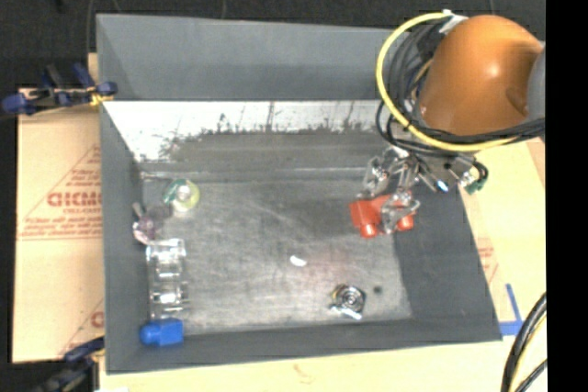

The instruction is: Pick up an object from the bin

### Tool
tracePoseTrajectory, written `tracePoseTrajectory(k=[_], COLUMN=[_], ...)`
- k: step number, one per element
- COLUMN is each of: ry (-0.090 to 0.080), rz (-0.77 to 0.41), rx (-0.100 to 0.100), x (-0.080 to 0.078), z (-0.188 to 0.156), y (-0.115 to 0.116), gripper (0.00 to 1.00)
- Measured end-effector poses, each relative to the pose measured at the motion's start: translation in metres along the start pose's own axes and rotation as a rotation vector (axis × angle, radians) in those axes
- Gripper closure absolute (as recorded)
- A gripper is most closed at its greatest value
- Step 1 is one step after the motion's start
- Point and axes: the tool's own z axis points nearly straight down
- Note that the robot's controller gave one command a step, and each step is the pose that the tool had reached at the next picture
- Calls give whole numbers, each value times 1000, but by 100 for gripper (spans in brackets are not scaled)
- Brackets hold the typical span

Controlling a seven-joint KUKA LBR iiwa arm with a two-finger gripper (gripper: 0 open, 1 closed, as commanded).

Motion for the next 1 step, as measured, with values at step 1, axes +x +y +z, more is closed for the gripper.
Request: tracePoseTrajectory(k=[1], ry=[3], rz=[-5], rx=[0], x=[58], z=[-50], y=[-16], gripper=[100])
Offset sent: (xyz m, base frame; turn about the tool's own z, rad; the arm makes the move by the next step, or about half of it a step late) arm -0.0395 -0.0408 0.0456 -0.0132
